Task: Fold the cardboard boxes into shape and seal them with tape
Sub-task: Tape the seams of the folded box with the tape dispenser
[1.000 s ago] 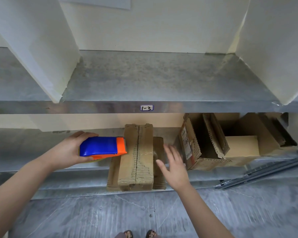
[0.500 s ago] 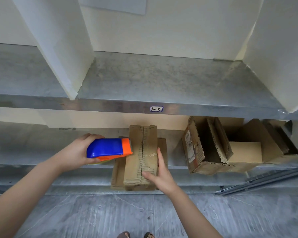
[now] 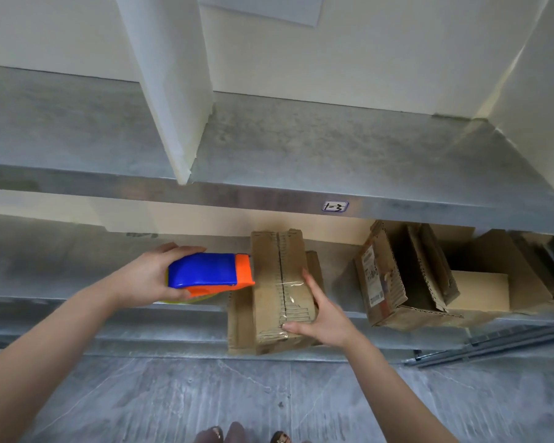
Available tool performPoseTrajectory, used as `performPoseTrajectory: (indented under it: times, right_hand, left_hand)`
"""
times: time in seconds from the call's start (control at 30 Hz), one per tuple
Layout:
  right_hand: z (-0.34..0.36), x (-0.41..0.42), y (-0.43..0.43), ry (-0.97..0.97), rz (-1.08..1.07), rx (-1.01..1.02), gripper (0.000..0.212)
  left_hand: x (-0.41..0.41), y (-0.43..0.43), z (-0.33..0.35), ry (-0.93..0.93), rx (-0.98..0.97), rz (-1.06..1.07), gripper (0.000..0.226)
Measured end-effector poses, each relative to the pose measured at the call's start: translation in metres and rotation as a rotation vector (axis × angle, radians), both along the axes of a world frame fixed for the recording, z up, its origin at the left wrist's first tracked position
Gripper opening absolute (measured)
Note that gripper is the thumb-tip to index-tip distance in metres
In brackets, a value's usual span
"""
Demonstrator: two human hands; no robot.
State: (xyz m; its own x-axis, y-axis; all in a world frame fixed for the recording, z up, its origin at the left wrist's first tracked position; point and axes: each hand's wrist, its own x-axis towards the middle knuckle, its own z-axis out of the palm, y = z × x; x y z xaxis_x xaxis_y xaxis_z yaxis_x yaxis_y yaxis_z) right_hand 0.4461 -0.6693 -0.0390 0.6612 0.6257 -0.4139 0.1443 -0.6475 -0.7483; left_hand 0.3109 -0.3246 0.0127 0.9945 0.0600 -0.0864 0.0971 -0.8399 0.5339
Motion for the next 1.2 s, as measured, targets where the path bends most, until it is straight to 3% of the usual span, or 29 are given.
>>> performPoseTrajectory:
  times: [0.37,0.53,0.77,1.2]
  right_hand:
    - [0.005,0.0,0.01,0.045,-0.062,-0.034,0.111]
    - [0.007,-0.004,0.014,0.01,-0.085,-0.07,0.107]
    - [0.013,-0.005,0.017,0.075,-0.097,-0.088,0.103]
    - [0.001,-0.009,0.021,0.17,-0.166,0.102,0.113]
  left_hand:
    - [-0.023,0.055,-0.022,0.07,-0.102,-0.033,0.073]
    - [-0.027,0.075,-0.012,0.062,-0.021,-0.087,0.078]
    - [-0.026,0.052,-0.024,0.078,0.023,-0.165,0.076]
    - [0.01,-0.009,-0.035,0.119,0.151,-0.09,0.074]
